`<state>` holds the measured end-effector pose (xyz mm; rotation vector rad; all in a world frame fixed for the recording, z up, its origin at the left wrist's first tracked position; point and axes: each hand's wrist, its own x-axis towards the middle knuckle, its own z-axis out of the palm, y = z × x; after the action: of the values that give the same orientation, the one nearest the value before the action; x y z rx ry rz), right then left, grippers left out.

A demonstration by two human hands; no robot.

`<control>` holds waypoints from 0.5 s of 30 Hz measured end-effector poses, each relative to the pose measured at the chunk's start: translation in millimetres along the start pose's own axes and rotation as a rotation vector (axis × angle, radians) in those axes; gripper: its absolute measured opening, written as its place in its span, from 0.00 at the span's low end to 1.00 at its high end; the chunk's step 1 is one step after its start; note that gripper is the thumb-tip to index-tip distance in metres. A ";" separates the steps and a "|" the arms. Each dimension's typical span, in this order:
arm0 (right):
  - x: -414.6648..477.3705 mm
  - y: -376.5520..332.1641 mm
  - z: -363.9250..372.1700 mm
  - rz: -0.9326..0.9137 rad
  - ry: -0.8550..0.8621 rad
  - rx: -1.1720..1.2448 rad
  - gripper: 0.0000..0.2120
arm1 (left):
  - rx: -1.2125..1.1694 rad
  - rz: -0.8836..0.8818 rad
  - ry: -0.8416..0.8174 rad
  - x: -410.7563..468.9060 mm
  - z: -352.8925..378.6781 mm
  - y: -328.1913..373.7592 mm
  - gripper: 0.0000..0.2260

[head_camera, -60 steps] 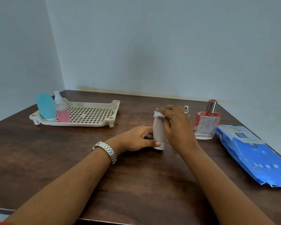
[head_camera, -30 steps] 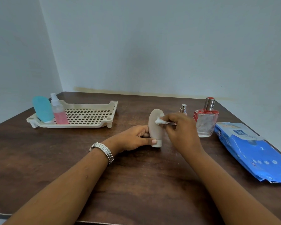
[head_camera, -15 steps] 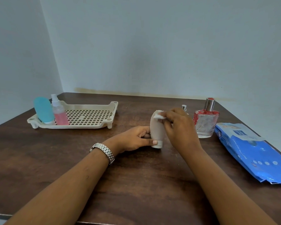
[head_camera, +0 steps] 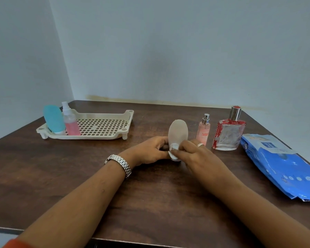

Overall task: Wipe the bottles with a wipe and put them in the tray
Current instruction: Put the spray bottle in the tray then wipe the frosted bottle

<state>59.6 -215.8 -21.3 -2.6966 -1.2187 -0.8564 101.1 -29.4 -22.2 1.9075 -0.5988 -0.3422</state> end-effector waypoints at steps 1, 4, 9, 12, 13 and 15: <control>1.3 2.3 -0.3 -0.015 0.016 -0.041 0.20 | 0.009 -0.011 0.009 0.4 0.2 0.0 0.13; 11.4 16.6 -2.1 0.026 0.104 -0.069 0.20 | 0.019 -0.037 0.019 2.1 -0.3 -1.2 0.14; 30.8 24.4 2.1 0.156 0.222 -0.006 0.25 | 0.026 -0.043 0.004 2.4 -1.9 -1.4 0.16; 30.0 19.5 4.9 0.129 0.195 0.027 0.24 | 0.004 -0.042 0.018 2.8 -2.1 -3.1 0.16; 26.8 17.5 5.2 0.105 0.171 0.027 0.24 | 0.004 -0.033 0.023 3.0 -1.6 -3.1 0.15; 19.4 12.1 4.0 0.071 0.113 0.038 0.24 | 0.000 -0.017 0.033 3.3 -1.1 -2.7 0.12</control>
<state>80.4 -209.9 -12.8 -2.6051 -1.0980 -0.9510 105.1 -29.5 -24.1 1.9158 -0.5612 -0.3204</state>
